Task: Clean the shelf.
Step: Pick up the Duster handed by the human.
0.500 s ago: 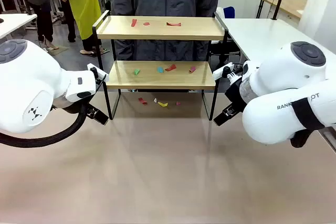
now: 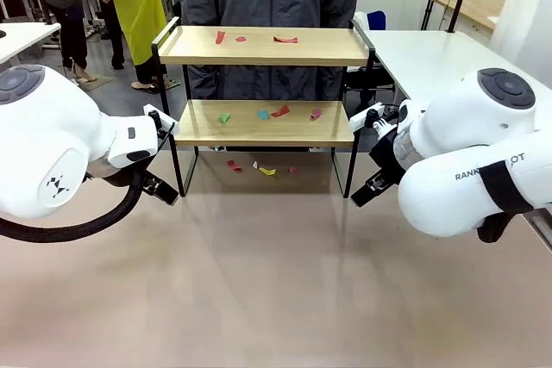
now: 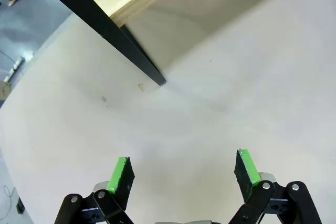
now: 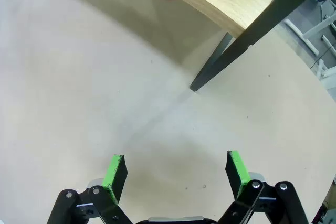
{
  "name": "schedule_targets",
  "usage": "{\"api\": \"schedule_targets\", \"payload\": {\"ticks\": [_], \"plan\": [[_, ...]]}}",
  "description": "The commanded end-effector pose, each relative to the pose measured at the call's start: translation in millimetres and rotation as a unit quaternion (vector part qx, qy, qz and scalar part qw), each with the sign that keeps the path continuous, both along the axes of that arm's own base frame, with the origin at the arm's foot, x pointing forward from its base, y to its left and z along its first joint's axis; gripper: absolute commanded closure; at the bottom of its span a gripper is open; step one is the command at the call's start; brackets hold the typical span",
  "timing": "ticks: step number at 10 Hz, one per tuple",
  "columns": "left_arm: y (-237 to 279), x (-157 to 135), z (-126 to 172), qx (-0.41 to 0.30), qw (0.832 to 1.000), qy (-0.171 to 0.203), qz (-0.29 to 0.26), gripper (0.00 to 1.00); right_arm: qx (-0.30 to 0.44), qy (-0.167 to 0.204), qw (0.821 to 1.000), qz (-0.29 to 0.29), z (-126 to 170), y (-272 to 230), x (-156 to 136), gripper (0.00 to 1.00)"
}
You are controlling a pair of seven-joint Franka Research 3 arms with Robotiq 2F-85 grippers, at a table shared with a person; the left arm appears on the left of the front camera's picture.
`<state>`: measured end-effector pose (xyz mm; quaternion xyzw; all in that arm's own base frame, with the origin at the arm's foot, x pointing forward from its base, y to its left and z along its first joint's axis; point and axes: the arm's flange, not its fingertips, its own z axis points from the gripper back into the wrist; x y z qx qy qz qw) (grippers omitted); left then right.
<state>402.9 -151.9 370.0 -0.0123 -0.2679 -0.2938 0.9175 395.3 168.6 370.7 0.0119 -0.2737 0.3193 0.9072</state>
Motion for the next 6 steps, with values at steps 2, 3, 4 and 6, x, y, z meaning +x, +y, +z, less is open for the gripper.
{"api": "schedule_targets", "payload": {"ticks": [2,3,4,6], "plan": [[0,0,0,0.000,1.000,0.000,0.000,0.00,0.000,0.000,1.000,0.000,0,0,0,0.00],[0,0,0,0.000,1.000,0.000,0.000,0.00,0.000,0.000,1.000,0.000,0,0,0,0.00],[0,0,0,0.000,1.000,0.000,0.000,0.00,0.000,0.000,1.000,0.000,0,0,0,0.00],[16,3,40,-0.050,0.999,-0.010,-0.015,0.00,0.019,-0.015,1.000,-0.010,29,-12,13,0.00]]}}
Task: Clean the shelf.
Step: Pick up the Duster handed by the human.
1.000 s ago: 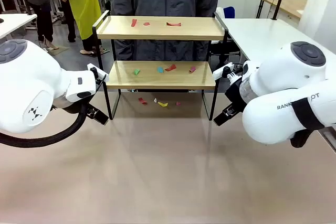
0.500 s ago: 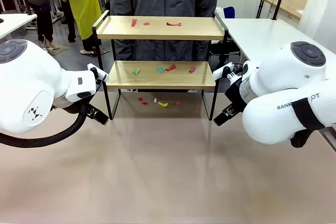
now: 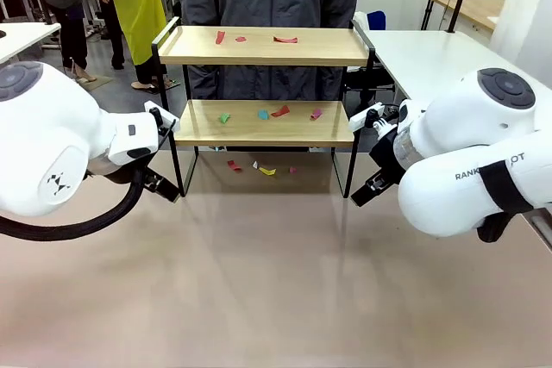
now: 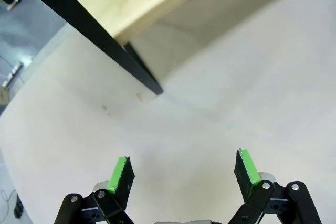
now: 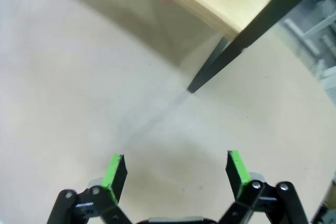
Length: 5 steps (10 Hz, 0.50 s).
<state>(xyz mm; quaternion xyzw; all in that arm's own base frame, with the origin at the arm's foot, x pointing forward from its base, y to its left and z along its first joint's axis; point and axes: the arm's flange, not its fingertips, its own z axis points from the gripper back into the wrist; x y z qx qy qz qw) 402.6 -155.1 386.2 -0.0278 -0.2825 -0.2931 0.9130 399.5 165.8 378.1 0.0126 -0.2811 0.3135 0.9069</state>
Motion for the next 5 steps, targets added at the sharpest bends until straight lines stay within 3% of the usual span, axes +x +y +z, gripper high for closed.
{"api": "schedule_targets", "payload": {"ticks": [1,3,5], "plan": [[32,2,46,-0.053,0.998,0.006,-0.017,0.00,0.037,-0.012,0.999,-0.012,40,-25,19,0.00],[65,3,79,-0.086,0.995,0.025,-0.045,0.00,0.101,-0.007,0.995,-0.015,64,-73,35,0.00],[112,8,94,-0.122,0.984,0.054,-0.121,0.00,0.153,-0.023,0.988,-0.012,74,-136,42,0.00]]}}
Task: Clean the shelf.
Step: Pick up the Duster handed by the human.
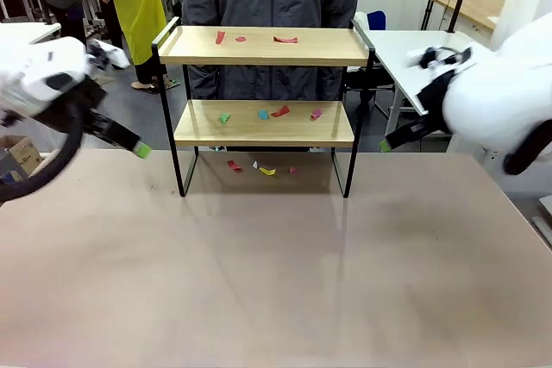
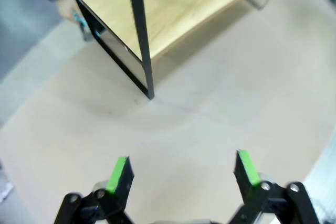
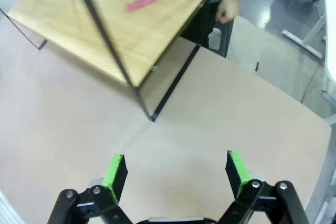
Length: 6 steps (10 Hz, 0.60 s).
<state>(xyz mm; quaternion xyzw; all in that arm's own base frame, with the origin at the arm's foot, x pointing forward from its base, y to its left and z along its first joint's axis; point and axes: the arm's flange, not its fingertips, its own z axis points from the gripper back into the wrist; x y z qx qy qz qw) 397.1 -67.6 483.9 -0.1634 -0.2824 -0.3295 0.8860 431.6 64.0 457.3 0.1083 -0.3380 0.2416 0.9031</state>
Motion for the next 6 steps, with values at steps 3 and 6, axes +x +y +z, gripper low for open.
{"api": "schedule_targets", "payload": {"ticks": [3,6], "plan": [[89,29,-5,-0.030,0.990,-0.008,-0.140,0.00,0.089,-0.043,0.991,0.088,-11,-107,11,0.00],[109,33,-19,-0.042,0.971,-0.061,-0.229,0.00,0.129,-0.079,0.977,0.149,-36,-135,27,0.00]]}}
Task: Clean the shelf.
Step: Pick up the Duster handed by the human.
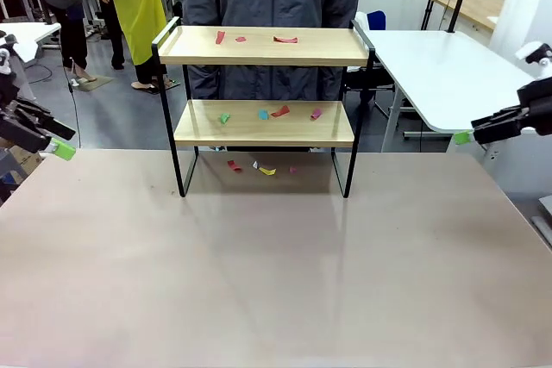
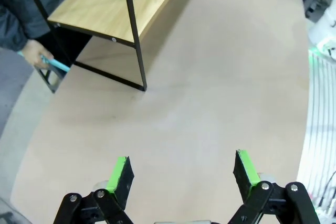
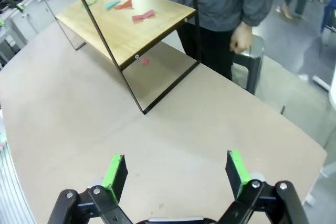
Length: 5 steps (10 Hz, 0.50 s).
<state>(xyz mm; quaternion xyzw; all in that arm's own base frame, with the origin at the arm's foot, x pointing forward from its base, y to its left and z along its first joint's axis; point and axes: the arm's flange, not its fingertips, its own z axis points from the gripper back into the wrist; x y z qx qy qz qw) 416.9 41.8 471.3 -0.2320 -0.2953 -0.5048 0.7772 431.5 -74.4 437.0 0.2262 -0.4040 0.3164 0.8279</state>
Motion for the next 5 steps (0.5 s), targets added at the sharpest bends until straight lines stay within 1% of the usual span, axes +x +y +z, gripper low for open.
{"api": "schedule_targets", "payload": {"ticks": [1,2,5], "plan": [[-3,14,-8,-0.001,1.000,-0.008,0.003,0.00,-0.021,0.014,0.999,0.033,-20,15,25,0.00],[0,0,0,0.000,1.000,0.000,0.000,0.00,0.000,0.000,1.000,0.000,0,0,0,0.00],[0,0,0,0.000,1.000,0.000,0.000,0.00,0.000,0.000,1.000,0.000,0,0,0,0.00]]}}
